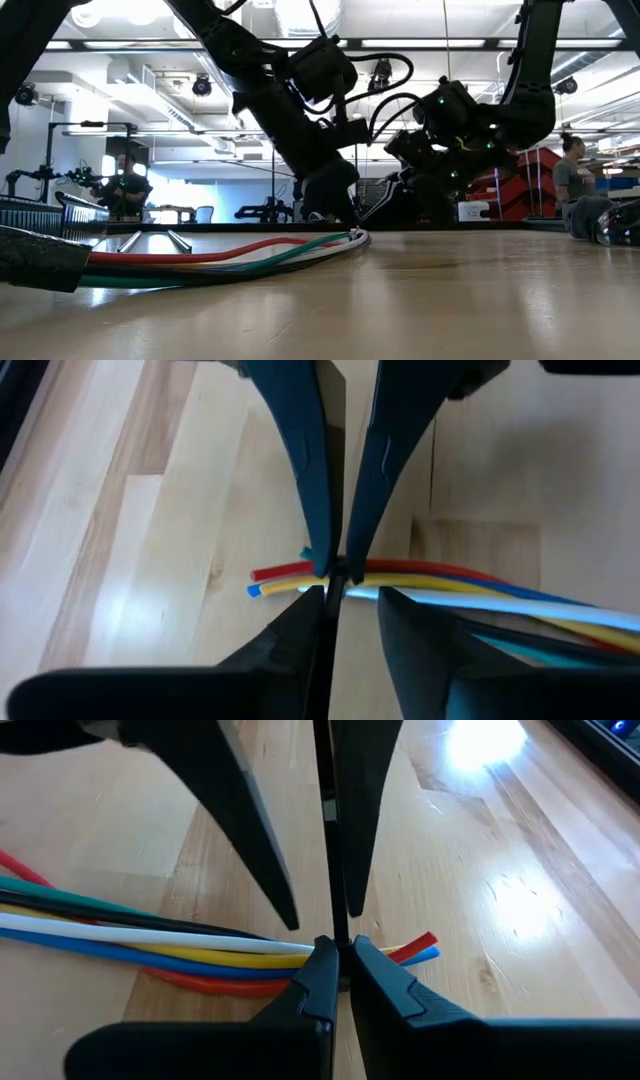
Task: Ziptie cables
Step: Wrap the cable wires with the black zip tie
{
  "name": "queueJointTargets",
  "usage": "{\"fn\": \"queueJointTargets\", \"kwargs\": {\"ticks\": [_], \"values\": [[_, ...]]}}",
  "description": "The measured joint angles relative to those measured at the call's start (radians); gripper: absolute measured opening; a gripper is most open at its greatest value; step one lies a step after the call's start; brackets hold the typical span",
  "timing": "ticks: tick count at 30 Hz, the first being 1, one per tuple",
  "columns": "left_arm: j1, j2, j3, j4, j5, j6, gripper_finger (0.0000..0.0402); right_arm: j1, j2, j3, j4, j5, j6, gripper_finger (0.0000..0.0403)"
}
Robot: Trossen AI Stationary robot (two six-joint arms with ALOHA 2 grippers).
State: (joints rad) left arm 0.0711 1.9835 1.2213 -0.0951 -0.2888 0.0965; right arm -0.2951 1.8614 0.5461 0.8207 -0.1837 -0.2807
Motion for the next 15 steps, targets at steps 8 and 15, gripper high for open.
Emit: {"fn": "queueJointTargets", "kwargs": {"ticks": [8, 15], "values": [[0.000, 0.000, 0.000, 0.035, 0.000, 0.001, 0.0077, 0.000, 0.000, 0.000, 0.000, 0.000, 0.001, 0.0004], [0.000, 0.000, 0.000, 0.043, -0.034, 0.027, 0.0054, 0.000, 0.000, 0.000, 0.000, 0.000, 0.001, 0.0004]]}}
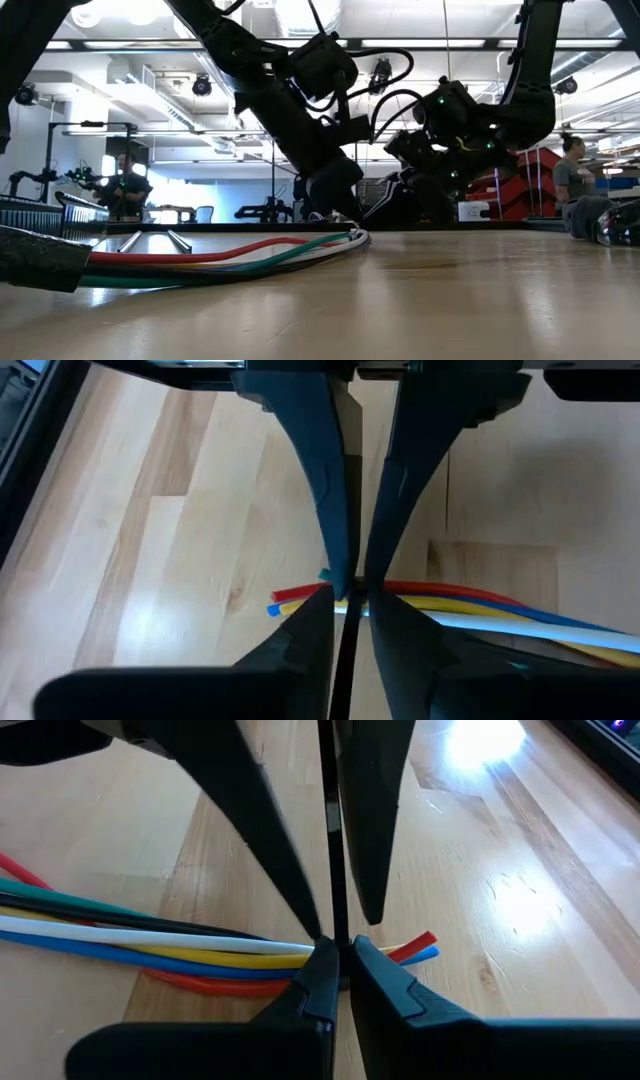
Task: Ziptie cables
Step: Wrap the cable wires with the black zip tie
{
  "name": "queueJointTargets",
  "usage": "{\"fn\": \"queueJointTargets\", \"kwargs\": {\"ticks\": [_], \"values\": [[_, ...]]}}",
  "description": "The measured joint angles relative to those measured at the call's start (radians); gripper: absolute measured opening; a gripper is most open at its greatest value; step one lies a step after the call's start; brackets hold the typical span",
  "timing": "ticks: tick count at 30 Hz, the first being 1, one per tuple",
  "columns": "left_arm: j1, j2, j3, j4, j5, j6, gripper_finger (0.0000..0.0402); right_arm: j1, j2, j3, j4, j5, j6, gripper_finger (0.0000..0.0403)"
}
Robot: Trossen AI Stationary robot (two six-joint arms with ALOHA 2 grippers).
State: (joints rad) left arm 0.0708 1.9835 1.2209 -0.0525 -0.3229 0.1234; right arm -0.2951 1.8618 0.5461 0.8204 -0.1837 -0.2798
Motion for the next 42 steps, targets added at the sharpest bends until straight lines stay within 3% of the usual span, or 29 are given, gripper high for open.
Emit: {"fn": "queueJointTargets", "kwargs": {"ticks": [9, 24, 34, 42], "values": [[0.000, 0.000, 0.000, -0.018, 0.000, 0.003, 0.0037, 0.000, 0.000, 0.000, -0.001, 0.000, 0.000, 0.0003], [0.002, 0.001, 0.000, -0.030, 0.000, 0.007, 0.0065, 0.000, 0.000, 0.000, -0.001, 0.001, 0.000, 0.0003], [0.003, 0.001, 0.000, -0.033, 0.002, 0.007, 0.0007, 0.000, 0.001, 0.000, -0.001, 0.001, 0.000, 0.0003], [0.003, -0.006, 0.000, -0.041, -0.001, -0.015, 0.0001, 0.000, 0.001, 0.001, -0.004, 0.000, 0.001, 0.0003]]}}
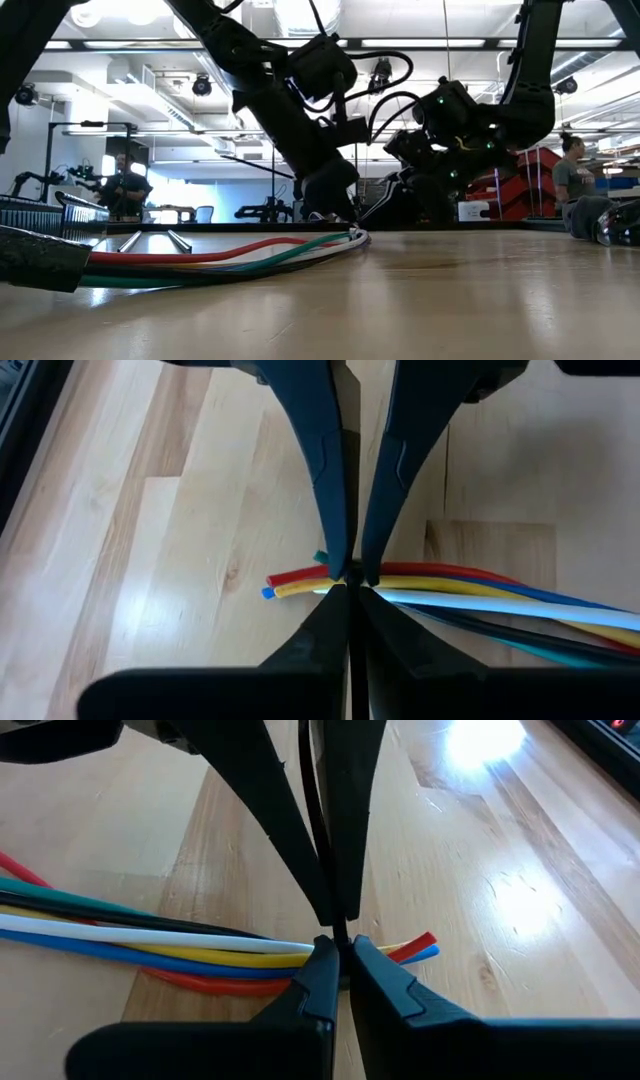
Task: Ziptie cables
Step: Wrap the cable wires with the black zip tie
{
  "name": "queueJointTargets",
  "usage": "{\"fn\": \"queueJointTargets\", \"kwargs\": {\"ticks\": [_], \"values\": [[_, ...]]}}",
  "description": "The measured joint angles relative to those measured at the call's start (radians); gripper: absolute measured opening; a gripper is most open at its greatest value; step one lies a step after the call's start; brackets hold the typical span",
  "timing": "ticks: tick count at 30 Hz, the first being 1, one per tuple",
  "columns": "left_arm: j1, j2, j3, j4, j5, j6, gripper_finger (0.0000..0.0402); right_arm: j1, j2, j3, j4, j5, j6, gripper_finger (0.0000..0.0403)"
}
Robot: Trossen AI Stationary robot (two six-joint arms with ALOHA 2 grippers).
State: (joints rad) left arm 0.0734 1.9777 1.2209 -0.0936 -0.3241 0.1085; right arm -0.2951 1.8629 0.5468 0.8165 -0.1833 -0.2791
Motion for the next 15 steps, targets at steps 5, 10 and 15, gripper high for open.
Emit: {"fn": "queueJointTargets", "kwargs": {"ticks": [5, 10, 15], "values": [[0.000, -0.020, 0.000, -0.013, 0.000, -0.005, 0.0001, 0.000, 0.000, 0.001, -0.006, 0.000, 0.005, 0.0003], [0.000, -0.028, -0.018, -0.039, -0.012, -0.040, 0.0000, 0.000, 0.003, -0.006, -0.041, 0.004, 0.011, 0.0001], [0.000, -0.040, -0.089, 0.004, -0.017, -0.090, 0.0000, 0.000, 0.000, -0.001, -0.062, 0.007, 0.010, 0.0002]]}}
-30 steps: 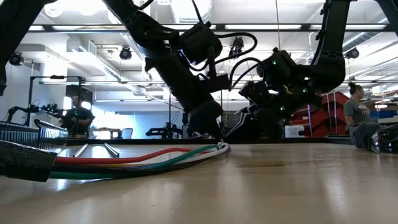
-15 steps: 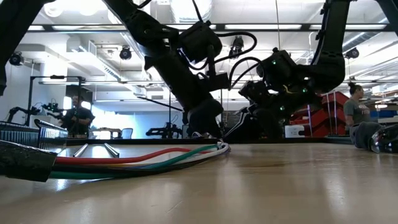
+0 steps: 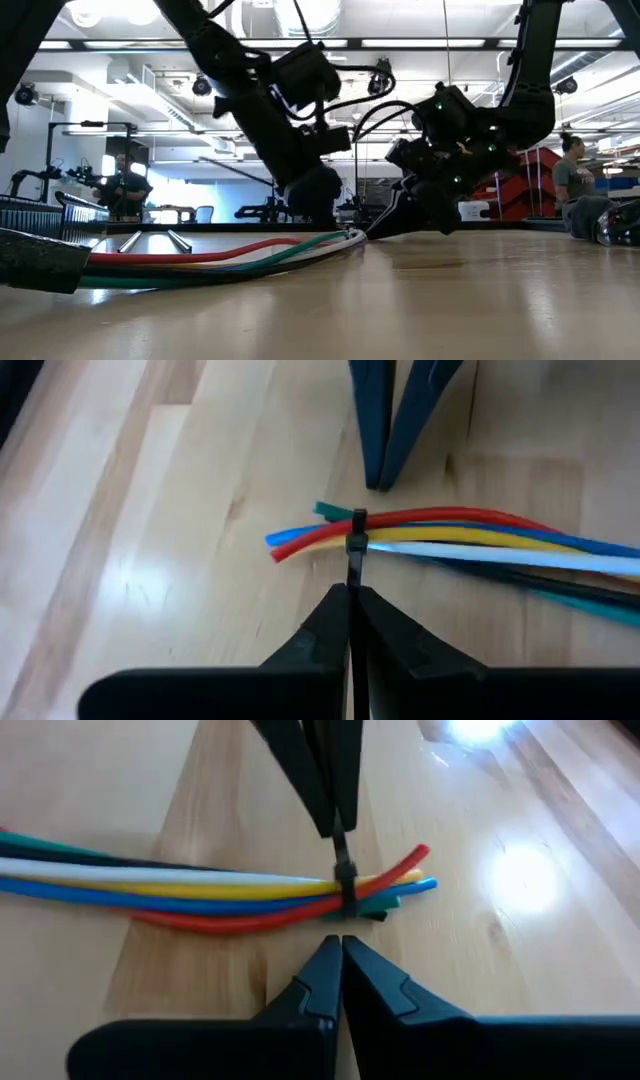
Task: Ziptie cables
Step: Wrap the cable wires with the black zip tie
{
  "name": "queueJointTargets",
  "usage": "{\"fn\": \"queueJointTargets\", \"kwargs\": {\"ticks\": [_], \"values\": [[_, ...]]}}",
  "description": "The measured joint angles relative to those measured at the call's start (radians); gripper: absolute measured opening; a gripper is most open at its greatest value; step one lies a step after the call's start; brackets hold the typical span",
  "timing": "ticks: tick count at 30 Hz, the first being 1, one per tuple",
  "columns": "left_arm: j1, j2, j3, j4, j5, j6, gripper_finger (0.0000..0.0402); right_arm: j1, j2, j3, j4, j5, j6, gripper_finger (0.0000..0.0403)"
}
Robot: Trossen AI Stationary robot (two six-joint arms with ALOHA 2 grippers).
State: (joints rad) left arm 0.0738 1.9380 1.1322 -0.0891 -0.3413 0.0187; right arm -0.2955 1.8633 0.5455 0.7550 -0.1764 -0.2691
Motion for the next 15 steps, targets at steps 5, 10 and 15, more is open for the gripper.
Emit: {"fn": "queueJointTargets", "kwargs": {"ticks": [5, 10, 15], "values": [[-0.001, -0.042, -0.062, 0.089, 0.010, -0.027, 0.0000, 0.000, -0.001, 0.000, 0.005, -0.002, 0.000, 0.0001], [-0.002, -0.059, -0.067, 0.121, 0.013, -0.032, 0.0001, 0.001, -0.015, 0.012, 0.019, -0.005, 0.002, 0.0001], [-0.002, -0.057, -0.067, 0.139, 0.038, -0.040, 0.0001, 0.006, -0.025, 0.045, 0.025, -0.007, 0.006, 0.0000]]}}
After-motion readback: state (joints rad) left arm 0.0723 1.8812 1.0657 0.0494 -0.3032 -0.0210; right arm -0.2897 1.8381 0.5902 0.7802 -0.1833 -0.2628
